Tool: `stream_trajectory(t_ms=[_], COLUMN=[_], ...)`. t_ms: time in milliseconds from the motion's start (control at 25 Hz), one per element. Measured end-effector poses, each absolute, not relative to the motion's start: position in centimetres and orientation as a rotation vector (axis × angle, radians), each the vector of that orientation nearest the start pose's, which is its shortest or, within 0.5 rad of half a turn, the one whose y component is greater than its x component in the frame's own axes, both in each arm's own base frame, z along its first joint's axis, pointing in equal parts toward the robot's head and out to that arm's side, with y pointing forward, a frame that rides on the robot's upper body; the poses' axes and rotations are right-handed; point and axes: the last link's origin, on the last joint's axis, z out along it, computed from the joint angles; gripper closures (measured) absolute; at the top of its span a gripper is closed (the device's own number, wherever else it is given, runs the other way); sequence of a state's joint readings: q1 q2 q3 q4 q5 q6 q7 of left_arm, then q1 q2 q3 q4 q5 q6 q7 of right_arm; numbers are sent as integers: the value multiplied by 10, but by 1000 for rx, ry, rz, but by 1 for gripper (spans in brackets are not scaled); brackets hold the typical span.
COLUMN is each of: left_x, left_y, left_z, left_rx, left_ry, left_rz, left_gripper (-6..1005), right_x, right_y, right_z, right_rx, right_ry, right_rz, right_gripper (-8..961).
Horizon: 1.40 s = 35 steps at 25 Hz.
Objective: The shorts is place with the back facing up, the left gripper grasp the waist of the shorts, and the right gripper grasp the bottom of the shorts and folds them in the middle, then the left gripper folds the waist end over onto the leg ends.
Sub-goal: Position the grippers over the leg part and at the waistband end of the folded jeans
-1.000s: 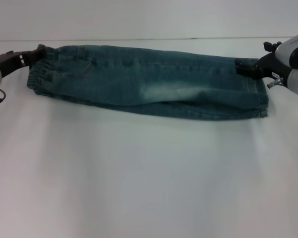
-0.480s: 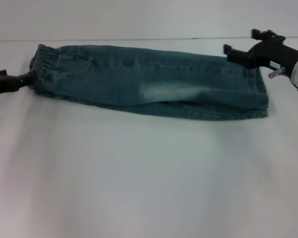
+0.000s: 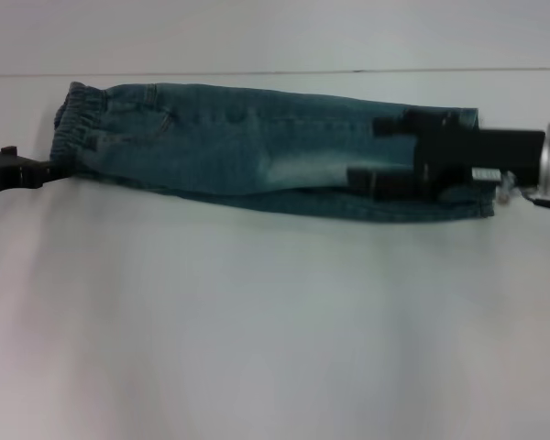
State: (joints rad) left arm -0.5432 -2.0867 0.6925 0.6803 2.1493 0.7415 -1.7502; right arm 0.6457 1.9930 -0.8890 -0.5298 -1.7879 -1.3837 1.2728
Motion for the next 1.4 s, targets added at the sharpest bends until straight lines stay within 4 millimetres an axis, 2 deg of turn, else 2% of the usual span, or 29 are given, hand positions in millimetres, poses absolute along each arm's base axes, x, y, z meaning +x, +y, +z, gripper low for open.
stream_trajectory(t_ms=[120, 200, 720, 1120, 1240, 1400], left_x=[-344, -344, -323, -323, -321, -318], left_y=[400, 402, 417, 417, 417, 418], left_z=[35, 34, 17, 7, 2, -2], left_rx=[-1963, -1965, -2048, -2079, -2079, -2076], left_ry=[-1017, -1010, -923, -828, -798, -784], left_rz=[-195, -183, -131, -57, -49, -46], left_gripper=[85, 86, 96, 104, 312, 477], right_x=[232, 232, 231, 230, 230, 230], right_y=[365, 364, 373, 378, 380, 382], right_z=[3, 2, -14, -23, -24, -26], right_rx=[-2801, -2811, -2780, -2758, -2752, -2743], right_ry=[357, 343, 336, 328, 329, 330], right_rz=[669, 656, 563, 514, 507, 494], right_gripper=[-3, -3, -3, -2, -2, -2])
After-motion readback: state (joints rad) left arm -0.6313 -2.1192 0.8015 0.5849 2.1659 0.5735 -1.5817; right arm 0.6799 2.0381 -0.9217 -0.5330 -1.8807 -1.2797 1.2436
